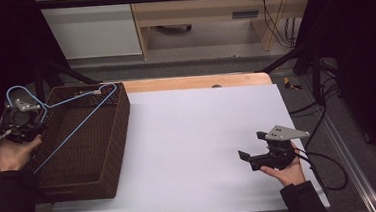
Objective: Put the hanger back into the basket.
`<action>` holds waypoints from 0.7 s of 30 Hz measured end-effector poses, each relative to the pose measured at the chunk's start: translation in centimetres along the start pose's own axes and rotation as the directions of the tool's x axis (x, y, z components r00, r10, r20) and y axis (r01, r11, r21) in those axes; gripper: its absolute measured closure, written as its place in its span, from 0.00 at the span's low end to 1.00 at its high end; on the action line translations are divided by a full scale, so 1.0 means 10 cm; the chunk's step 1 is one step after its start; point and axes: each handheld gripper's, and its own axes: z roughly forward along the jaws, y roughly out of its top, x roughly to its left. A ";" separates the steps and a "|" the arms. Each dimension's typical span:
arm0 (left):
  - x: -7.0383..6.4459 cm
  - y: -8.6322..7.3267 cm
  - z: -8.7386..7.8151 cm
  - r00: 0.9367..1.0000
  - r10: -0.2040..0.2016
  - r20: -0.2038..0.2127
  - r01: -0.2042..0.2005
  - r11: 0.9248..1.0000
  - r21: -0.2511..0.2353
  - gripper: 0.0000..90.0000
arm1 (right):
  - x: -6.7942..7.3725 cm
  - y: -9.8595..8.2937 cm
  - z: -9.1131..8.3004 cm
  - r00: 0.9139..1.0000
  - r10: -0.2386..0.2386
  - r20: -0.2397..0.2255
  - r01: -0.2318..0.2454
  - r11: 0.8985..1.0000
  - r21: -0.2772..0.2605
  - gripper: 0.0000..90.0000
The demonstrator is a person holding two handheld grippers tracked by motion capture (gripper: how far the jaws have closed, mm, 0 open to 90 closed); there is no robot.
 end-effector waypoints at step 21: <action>-0.33 -0.28 0.53 0.997 -0.039 0.060 0.032 0.993 0.112 0.96 | 0.00 0.00 0.01 1.000 0.000 0.002 0.000 1.000 0.004 0.07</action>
